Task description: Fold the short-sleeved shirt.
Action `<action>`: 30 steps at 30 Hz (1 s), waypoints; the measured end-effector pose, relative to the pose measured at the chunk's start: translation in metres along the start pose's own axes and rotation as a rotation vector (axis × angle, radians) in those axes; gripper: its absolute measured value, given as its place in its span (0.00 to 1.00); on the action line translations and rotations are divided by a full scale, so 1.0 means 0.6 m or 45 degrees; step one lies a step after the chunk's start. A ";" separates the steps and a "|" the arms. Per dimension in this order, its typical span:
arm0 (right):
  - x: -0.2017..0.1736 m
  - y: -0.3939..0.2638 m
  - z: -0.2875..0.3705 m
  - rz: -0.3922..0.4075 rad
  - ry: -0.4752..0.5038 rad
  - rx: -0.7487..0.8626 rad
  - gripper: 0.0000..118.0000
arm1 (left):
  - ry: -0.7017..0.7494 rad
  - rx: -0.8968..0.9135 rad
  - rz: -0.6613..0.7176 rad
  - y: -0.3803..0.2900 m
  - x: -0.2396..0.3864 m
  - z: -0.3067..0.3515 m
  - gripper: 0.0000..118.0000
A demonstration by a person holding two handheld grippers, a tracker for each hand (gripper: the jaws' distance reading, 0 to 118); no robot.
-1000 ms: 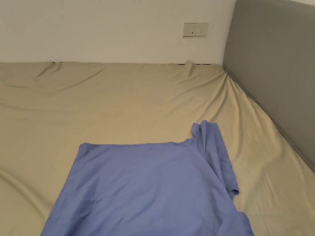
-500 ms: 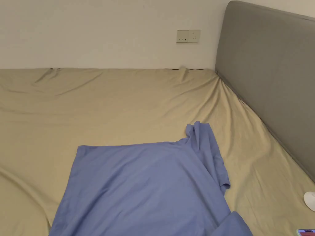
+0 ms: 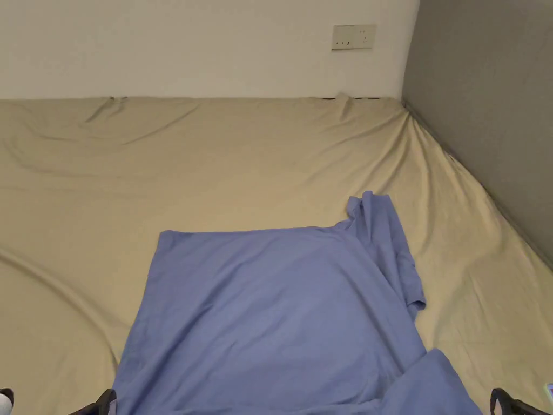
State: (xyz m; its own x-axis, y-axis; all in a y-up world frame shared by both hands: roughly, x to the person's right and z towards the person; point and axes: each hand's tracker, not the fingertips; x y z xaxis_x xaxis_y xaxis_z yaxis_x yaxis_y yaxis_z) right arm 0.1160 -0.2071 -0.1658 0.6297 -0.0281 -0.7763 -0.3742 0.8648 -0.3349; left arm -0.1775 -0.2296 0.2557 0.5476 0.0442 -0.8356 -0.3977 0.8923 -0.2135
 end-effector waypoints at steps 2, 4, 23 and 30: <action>-0.008 0.005 0.007 -0.012 0.020 0.071 0.28 | -0.019 0.062 0.089 -0.003 0.004 0.011 0.56; -0.019 0.003 0.007 -0.024 -0.007 0.103 0.05 | -0.014 0.055 0.190 -0.004 0.001 0.009 0.00; -0.020 -0.013 -0.024 0.024 0.069 -0.085 0.05 | 0.022 -0.724 0.391 -0.105 -0.106 -0.186 0.98; -0.007 -0.031 -0.054 0.051 0.072 -0.270 0.05 | 0.053 -0.761 0.234 -0.132 -0.104 -0.228 0.11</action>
State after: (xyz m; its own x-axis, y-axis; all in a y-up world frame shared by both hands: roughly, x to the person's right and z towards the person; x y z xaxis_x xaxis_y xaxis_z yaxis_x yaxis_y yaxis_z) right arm 0.0980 -0.2391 -0.1736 0.5747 -0.0290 -0.8179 -0.5366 0.7412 -0.4033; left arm -0.2806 -0.3646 0.2554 0.4069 0.1445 -0.9020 -0.8321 0.4661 -0.3007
